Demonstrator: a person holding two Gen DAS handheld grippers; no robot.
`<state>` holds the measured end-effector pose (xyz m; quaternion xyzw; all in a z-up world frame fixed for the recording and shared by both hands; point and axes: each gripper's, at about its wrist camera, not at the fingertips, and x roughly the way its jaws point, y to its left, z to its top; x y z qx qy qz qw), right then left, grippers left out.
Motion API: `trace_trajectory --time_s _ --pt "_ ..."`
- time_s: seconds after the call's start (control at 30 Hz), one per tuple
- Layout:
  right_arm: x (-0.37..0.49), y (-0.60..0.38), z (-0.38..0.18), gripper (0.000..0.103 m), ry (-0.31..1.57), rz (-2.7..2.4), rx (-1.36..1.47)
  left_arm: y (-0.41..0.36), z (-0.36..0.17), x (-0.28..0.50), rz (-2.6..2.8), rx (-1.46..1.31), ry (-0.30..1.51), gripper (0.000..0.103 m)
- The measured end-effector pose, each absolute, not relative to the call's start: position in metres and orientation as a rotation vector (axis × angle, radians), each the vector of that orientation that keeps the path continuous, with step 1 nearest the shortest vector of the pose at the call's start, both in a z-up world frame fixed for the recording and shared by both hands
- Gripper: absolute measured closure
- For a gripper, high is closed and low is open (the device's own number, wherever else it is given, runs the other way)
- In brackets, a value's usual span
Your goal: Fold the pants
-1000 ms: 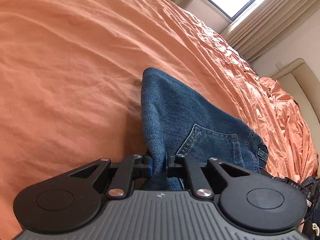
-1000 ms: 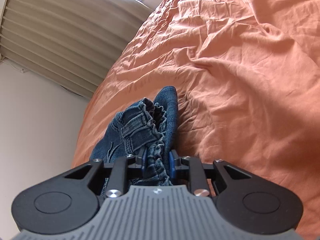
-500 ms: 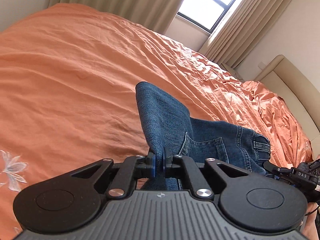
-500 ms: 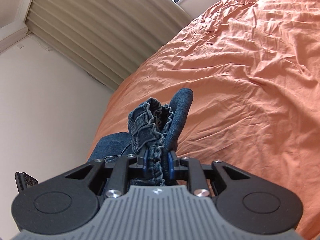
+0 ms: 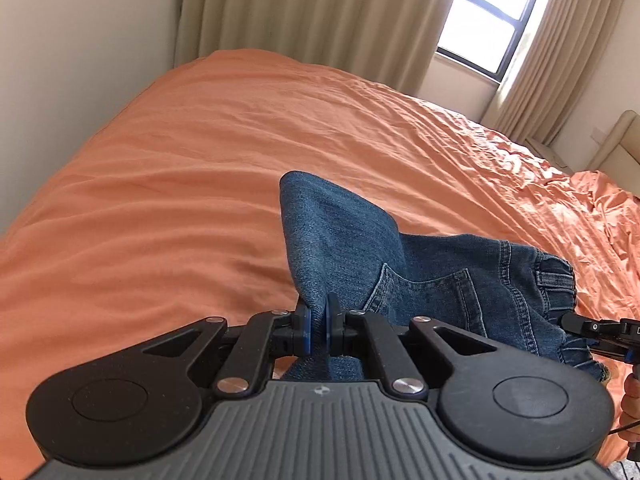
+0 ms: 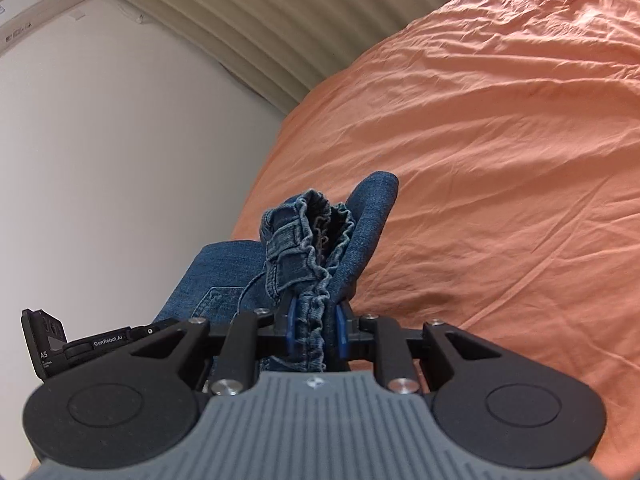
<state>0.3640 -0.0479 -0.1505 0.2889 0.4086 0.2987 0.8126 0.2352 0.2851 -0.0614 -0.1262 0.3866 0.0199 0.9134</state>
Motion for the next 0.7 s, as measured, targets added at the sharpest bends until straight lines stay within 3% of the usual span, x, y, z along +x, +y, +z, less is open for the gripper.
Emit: trace_trajectory --time_s 0.43,0.57,0.7 --pt "0.423 -0.009 -0.258 0.088 1.075 0.531 0.589 0.362 -0.179 0.271 0.098 -0.435 0.888 0.097" --pt "0.425 -0.006 -0.267 0.087 1.076 0.521 0.57 0.361 -0.192 0.275 0.08 -0.409 0.901 0.095" --pt "0.417 0.008 -0.242 0.08 1.026 0.526 0.409 0.363 -0.178 0.269 0.073 -0.362 0.905 0.089"
